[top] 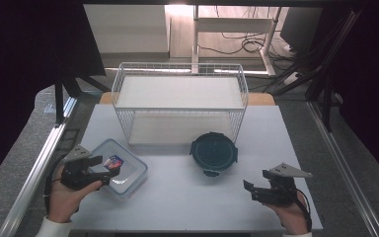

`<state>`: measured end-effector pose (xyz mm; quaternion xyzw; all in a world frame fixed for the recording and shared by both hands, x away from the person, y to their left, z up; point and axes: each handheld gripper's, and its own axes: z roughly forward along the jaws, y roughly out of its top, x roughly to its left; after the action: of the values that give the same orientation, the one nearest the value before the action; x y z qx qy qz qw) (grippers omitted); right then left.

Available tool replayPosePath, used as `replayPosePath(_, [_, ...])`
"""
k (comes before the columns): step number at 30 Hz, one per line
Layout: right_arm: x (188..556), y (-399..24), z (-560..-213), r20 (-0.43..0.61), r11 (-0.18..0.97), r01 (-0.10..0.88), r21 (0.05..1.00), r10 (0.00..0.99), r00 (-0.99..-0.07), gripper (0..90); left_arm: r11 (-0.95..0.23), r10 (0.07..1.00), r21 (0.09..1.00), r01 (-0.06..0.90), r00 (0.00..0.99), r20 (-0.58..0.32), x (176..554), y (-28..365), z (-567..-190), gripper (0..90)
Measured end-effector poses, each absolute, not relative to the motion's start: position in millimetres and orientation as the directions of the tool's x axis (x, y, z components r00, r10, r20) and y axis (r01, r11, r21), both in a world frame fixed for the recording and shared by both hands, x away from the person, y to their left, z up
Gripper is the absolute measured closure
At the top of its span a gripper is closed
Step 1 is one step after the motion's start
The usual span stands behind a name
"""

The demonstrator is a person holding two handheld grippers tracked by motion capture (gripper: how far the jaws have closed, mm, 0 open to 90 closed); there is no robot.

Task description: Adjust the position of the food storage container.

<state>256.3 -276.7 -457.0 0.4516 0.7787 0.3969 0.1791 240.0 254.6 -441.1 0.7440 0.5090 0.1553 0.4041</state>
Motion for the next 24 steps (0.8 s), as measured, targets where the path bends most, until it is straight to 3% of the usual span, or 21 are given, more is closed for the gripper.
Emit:
replayPosePath(7, [255,-281,-453,0.079,0.26,0.556,0.789,0.856,-0.512,19.0,-0.172,0.89,0.758,0.63,0.429,-0.155,257,260,-430,23.6])
replayPosePath(17, [254,-279,-455,0.069,0.267,0.559,0.785,0.859,-0.507,19.0,-0.164,0.908,0.76,0.628,0.398,-0.134,275,282,-413,35.4])
replayPosePath(21, [255,-279,-455,0.082,0.251,0.566,0.785,0.864,-0.497,19.0,-0.151,0.913,0.757,0.635,0.384,-0.141,279,291,-412,47.1])
replayPosePath(23, [255,-280,-455,0.082,0.249,0.569,0.784,0.867,-0.492,19.0,-0.142,0.915,0.753,0.643,0.376,-0.148,283,296,-413,58.8])
replayPosePath(24, [255,-280,-455,0.082,0.249,0.569,0.784,0.867,-0.492,19.0,-0.137,0.918,0.748,0.65,0.367,-0.151,285,299,-414,58.8])
